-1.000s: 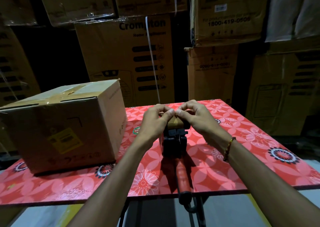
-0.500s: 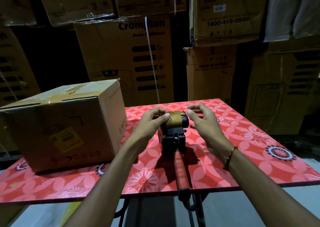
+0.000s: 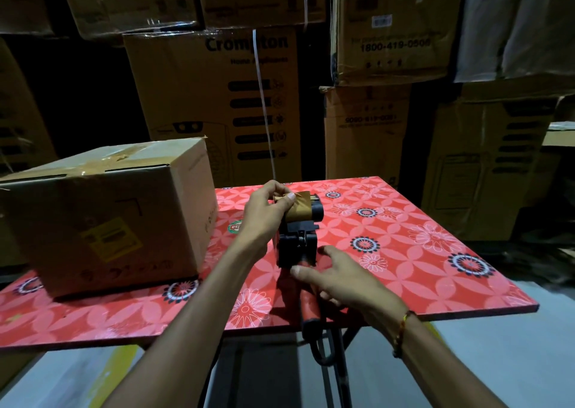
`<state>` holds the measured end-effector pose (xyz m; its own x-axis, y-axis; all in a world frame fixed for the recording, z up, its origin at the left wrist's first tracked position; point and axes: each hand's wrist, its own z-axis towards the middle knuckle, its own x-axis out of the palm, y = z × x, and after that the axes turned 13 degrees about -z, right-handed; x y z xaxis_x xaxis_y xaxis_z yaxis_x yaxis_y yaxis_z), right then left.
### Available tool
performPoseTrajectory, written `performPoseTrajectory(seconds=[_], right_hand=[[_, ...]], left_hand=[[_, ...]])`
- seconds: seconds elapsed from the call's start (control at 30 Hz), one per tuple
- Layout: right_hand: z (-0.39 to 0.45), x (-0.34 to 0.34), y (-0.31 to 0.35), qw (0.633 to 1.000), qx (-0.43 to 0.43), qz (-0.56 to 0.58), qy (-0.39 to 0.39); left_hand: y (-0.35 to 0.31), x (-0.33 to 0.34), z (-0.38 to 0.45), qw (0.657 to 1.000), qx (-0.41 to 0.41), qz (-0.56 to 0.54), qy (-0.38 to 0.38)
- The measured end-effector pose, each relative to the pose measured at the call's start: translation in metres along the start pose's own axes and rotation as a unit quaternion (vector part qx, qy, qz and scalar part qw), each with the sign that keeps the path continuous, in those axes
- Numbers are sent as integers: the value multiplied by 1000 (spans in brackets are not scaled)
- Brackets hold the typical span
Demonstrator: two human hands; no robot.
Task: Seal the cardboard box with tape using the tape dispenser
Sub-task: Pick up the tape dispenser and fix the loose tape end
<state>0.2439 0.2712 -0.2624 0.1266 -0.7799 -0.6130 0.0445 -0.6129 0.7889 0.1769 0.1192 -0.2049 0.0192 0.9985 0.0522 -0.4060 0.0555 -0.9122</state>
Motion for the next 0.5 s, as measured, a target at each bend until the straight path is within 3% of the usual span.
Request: performPoseTrajectory(seconds=[0.2,0.27,0.37,0.43,0.5], right_hand=[[-2,7,11,998,49,-21,-19],[-4,7,14,995,66,76,-5],[-10,1,19,936,105,323,97],[-13,0,20,919,96,361,128],[-11,4,20,929,70,343,118]], left_hand=[[-4,-5,-4,999,-16,-19,-20],[-3,-12,-5,996,-32,-60,-49],[6,-25,-9,986,-62,-132,-86],[15,-31,-13,978,-77,-171,-93],[20,-34,-17,973,-82,-193,-96]])
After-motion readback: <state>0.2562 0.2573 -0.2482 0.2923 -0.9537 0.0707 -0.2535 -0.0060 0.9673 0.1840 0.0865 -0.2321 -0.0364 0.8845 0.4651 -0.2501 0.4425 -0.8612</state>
